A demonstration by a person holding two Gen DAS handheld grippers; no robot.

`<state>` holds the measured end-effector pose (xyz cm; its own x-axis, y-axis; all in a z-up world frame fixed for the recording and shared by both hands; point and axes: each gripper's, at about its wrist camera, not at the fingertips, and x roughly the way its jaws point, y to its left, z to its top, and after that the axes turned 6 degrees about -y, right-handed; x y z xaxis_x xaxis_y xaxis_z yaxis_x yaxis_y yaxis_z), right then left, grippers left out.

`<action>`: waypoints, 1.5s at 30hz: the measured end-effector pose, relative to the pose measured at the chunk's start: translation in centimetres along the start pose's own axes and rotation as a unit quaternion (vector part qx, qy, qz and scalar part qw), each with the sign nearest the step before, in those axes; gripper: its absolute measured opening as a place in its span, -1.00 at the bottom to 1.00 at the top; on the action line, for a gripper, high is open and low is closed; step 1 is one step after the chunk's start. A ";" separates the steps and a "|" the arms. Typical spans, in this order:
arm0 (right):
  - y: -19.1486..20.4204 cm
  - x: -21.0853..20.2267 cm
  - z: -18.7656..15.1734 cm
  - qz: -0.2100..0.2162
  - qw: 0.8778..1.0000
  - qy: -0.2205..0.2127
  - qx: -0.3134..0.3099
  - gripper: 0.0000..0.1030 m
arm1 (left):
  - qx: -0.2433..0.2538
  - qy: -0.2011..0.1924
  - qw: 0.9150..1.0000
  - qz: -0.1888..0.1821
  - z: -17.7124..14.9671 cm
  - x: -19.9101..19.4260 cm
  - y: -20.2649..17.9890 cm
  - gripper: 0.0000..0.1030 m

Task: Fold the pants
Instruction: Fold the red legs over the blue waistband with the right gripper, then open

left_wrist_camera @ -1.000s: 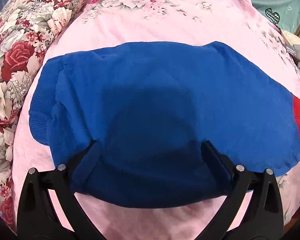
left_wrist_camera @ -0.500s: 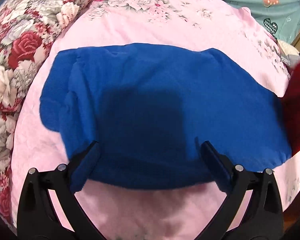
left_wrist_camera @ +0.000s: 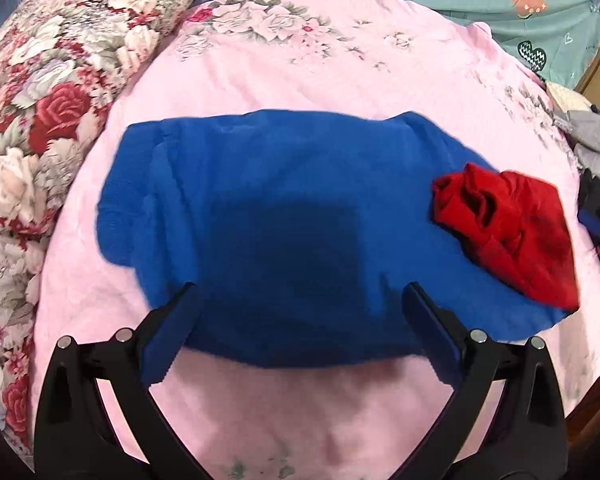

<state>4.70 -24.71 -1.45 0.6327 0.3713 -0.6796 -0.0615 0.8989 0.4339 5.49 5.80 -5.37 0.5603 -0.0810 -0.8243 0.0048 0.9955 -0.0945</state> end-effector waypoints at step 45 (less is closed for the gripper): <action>-2.3 -0.3 -1.1 -0.008 0.998 -0.007 -0.067 -0.17 | 0.029 0.046 0.996 -0.074 2.6 2.7 -8.3 0.96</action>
<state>3.79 -26.65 -2.96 0.6444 0.3540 -0.6778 -0.1527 0.9281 0.3395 9.12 -2.57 -5.33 0.4715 -0.2289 -0.8516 0.1314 0.9732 -0.1889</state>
